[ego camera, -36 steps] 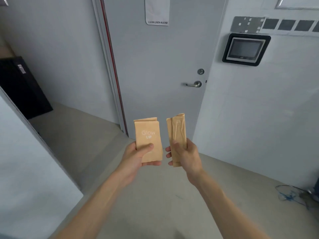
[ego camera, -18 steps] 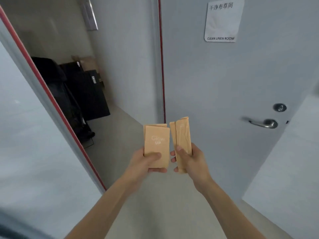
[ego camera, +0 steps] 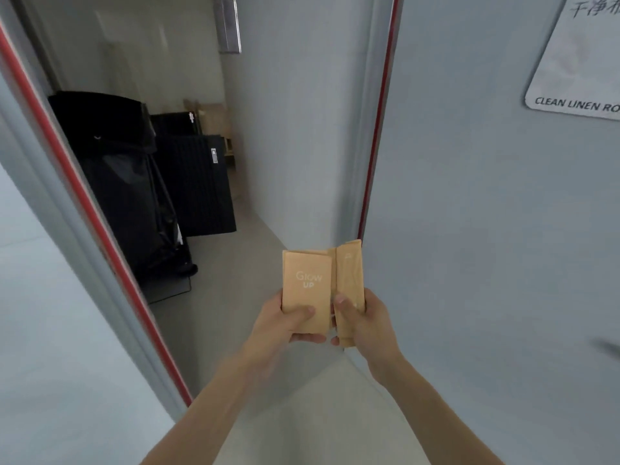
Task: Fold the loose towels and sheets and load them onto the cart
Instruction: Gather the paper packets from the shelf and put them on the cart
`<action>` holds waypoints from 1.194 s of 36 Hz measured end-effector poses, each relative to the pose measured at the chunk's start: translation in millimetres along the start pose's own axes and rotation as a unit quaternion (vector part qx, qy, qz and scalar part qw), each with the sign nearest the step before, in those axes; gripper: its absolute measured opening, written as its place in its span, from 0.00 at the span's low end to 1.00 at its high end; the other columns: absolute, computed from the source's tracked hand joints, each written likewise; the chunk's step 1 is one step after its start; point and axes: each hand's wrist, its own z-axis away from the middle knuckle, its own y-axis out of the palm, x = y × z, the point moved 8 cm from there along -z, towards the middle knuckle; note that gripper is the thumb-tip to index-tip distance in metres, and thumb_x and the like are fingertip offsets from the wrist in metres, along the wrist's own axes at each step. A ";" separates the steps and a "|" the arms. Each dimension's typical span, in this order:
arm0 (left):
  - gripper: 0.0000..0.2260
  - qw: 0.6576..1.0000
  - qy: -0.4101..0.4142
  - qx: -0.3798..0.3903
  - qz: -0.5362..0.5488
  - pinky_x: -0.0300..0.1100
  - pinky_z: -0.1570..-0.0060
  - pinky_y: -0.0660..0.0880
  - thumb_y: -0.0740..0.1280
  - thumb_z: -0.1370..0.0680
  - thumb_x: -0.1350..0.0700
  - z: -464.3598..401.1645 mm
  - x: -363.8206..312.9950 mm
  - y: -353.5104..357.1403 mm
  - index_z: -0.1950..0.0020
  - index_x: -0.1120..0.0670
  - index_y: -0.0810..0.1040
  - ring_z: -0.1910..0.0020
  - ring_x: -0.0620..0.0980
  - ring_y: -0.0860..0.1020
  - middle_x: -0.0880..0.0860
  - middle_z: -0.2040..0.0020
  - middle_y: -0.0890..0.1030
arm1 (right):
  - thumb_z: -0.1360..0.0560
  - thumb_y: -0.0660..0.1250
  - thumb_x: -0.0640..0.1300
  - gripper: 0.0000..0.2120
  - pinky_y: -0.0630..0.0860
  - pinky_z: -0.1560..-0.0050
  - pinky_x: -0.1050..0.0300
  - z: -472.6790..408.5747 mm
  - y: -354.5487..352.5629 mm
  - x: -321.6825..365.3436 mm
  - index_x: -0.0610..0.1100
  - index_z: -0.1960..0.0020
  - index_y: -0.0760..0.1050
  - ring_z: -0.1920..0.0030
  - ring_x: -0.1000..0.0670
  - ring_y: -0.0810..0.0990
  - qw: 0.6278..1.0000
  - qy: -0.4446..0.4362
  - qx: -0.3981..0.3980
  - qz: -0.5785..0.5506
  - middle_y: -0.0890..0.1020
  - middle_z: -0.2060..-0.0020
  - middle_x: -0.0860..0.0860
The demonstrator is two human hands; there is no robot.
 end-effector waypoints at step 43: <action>0.09 0.973 0.079 -0.217 -0.007 0.49 0.55 0.82 0.66 0.21 0.65 -630.0 -165.8 -230.6 0.40 0.60 0.78 0.49 0.57 0.84 0.58 0.46 0.85 | 0.22 0.67 0.42 0.08 0.79 0.70 0.50 -730.9 209.7 58.8 0.41 0.45 0.72 0.70 0.45 0.80 0.985 -0.006 0.164 -0.048 0.84 0.62 0.45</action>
